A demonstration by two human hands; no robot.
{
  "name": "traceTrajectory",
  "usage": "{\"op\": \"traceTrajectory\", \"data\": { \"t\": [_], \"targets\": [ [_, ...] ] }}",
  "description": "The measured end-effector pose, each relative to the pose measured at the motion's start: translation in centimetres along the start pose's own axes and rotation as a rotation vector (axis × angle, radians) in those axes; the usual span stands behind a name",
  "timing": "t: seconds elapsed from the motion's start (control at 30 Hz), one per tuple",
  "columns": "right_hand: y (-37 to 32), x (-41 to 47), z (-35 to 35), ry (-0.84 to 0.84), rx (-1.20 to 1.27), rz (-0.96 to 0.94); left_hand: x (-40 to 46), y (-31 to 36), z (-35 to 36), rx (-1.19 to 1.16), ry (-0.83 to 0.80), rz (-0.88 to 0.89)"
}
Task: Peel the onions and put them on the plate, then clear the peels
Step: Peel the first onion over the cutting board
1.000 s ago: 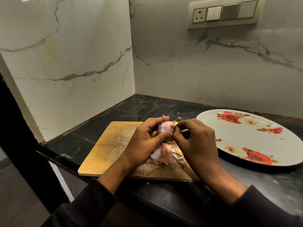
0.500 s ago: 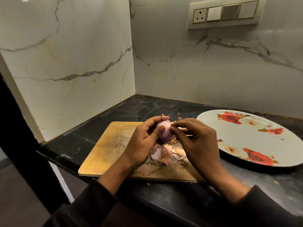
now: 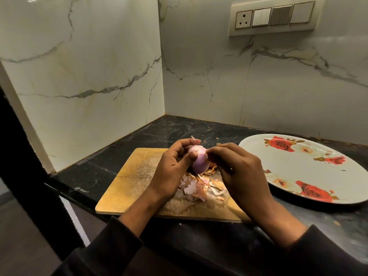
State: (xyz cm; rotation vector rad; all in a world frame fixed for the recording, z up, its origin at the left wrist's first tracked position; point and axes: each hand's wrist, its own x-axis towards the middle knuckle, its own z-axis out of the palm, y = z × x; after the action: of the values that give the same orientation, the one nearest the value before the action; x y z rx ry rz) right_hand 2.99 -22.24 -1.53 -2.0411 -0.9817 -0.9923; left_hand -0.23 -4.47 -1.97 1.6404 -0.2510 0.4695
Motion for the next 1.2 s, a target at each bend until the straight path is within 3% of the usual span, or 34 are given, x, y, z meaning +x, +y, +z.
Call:
{"op": "traceTrajectory", "data": {
  "t": [0.33,0.5,0.57,0.7,0.93,1.07,1.2],
  "targets": [
    [-0.1,0.3,0.3,0.026,-0.011,0.081,0.0,0.5,0.1,0.047,-0.072,0.013],
    [-0.2,0.2,0.8,0.119,0.143,0.308,-0.2,0.6,0.3,0.001,-0.071,-0.013],
    [-0.3,0.2,0.6,0.122,0.202,0.328,-0.3,0.7,0.4,-0.012,-0.071,-0.013],
    [-1.1,0.2,0.4,-0.040,0.370,0.329,-0.5,0.6,0.4,0.017,-0.132,-0.006],
    [-0.9,0.6,0.0,0.034,0.528,0.482,-0.3,0.4,0.2,0.099,-0.069,0.064],
    [-0.7,0.5,0.1,0.055,0.513,0.498,-0.1,0.6,0.1,0.103,-0.049,0.098],
    [-0.8,0.4,0.3,0.046,0.337,0.384,-0.2,0.3,0.1,0.076,-0.061,0.070]
  ]
}}
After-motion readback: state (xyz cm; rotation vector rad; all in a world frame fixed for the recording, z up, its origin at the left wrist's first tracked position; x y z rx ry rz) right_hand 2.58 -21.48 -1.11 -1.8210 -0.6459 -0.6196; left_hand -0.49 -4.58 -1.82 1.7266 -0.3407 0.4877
